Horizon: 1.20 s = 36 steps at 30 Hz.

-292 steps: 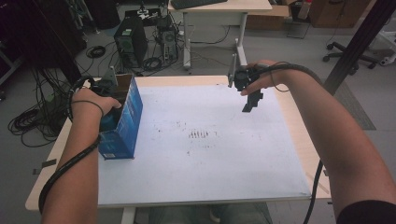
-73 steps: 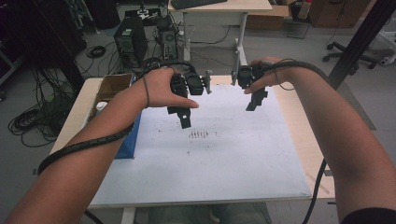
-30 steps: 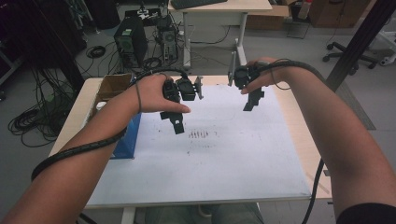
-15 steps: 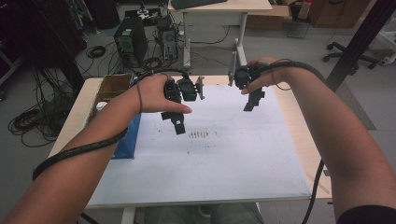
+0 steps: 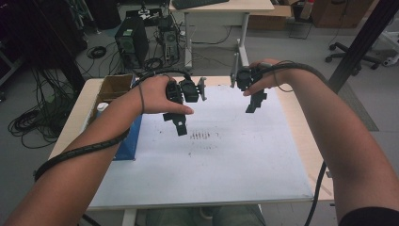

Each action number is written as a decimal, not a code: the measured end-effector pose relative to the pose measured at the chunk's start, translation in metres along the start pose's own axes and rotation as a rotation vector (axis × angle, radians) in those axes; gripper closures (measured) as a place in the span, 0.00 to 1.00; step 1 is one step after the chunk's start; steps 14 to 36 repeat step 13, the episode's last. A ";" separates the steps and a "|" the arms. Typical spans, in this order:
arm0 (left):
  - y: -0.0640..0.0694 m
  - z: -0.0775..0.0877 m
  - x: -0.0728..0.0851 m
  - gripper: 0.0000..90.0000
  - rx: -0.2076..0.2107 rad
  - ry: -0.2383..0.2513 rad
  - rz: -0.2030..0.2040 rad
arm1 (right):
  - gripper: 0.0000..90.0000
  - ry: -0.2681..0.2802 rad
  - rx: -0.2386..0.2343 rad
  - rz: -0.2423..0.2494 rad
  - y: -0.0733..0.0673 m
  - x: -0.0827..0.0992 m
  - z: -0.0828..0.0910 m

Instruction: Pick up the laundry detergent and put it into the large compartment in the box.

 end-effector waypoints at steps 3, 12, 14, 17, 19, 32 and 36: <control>0.001 0.000 0.000 0.05 -0.001 0.002 -0.003 | 0.06 0.000 0.002 -0.001 -0.001 0.000 0.001; 0.004 0.002 -0.003 0.05 -0.009 0.012 -0.005 | 0.05 0.012 0.011 0.001 -0.005 0.001 0.006; 0.004 0.002 -0.003 0.05 -0.003 0.022 -0.006 | 0.05 0.011 0.010 0.003 -0.006 0.001 0.006; 0.004 0.002 -0.003 0.05 -0.003 0.022 -0.006 | 0.05 0.011 0.010 0.003 -0.006 0.001 0.006; 0.004 0.002 -0.003 0.05 -0.003 0.022 -0.006 | 0.05 0.011 0.010 0.003 -0.006 0.001 0.006; 0.004 0.002 -0.003 0.05 -0.003 0.022 -0.006 | 0.05 0.011 0.010 0.003 -0.006 0.001 0.006; 0.004 0.002 -0.003 0.05 -0.003 0.022 -0.006 | 0.05 0.011 0.010 0.003 -0.006 0.001 0.006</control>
Point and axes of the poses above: each handheld gripper's, and its own axes: z roughly backward along the jaws, x roughly out of its underside, y roughly to its right, the point moved 4 cm from there along -z, roughly forward along the jaws, and after that the axes turned 12 degrees about -z, right-handed, at the moved point
